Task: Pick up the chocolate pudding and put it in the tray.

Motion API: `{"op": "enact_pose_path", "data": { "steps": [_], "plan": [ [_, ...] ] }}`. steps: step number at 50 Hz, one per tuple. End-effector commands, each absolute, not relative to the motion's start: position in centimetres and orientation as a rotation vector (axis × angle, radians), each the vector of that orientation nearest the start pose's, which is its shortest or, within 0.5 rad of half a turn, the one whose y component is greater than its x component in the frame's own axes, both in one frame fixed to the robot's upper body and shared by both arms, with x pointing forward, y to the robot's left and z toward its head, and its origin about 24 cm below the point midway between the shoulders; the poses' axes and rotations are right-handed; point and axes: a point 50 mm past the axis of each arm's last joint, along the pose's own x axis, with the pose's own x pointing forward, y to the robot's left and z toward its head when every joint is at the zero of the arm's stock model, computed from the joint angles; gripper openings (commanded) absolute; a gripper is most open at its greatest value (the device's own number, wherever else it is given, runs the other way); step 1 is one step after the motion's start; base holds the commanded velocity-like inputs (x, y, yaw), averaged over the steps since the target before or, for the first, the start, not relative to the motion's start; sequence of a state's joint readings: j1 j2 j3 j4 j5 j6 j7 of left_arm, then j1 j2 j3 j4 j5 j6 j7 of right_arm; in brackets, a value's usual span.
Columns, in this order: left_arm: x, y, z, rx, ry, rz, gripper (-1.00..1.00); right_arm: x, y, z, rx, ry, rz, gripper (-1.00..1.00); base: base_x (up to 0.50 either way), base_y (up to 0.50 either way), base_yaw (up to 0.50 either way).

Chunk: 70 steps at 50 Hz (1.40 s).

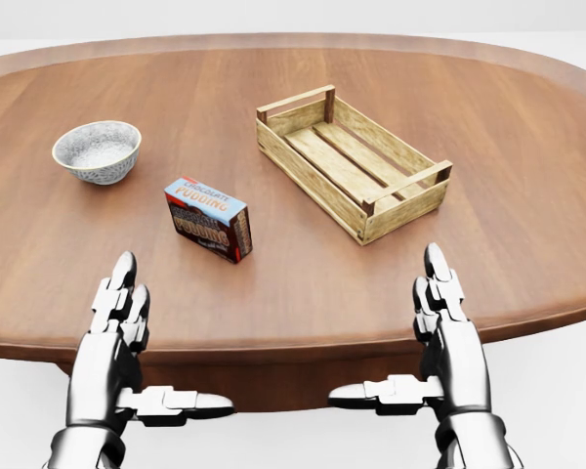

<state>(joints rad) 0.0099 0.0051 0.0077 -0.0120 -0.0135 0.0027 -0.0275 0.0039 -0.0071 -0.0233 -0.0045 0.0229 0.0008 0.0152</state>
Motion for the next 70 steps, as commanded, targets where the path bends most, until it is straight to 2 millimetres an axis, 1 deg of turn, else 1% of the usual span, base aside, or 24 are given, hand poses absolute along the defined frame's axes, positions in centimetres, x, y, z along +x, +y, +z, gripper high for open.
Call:
{"op": "enact_pose_path", "data": {
  "steps": [1,10,17,45,70],
  "plan": [
    [24.8,15.44,4.21,-0.018,-0.009,-0.045,1.0,25.04,-16.64,4.41,0.039,-0.012,-0.032,1.0,0.0,0.0,0.0],
    [25.05,15.41,4.03,-0.003,-0.013,-0.04,1.0,25.24,-16.6,4.59,0.019,-0.016,-0.025,1.0,0.0,0.0,0.0],
    [24.89,15.34,4.09,0.001,-0.018,-0.041,1.0,25.0,-16.37,4.79,0.015,-0.025,-0.013,1.0,0.0,0.06,0.0],
    [24.83,15.25,4.09,0.009,-0.028,-0.045,1.0,25.03,-16.25,4.55,0.005,-0.023,-0.017,1.0,0.0,0.36,0.0],
    [24.86,15.3,4.15,0.006,-0.03,-0.042,1.0,25.16,-16.13,4.2,-0.003,-0.007,-0.015,1.0,0.03,0.01,0.0]
  ]
}}
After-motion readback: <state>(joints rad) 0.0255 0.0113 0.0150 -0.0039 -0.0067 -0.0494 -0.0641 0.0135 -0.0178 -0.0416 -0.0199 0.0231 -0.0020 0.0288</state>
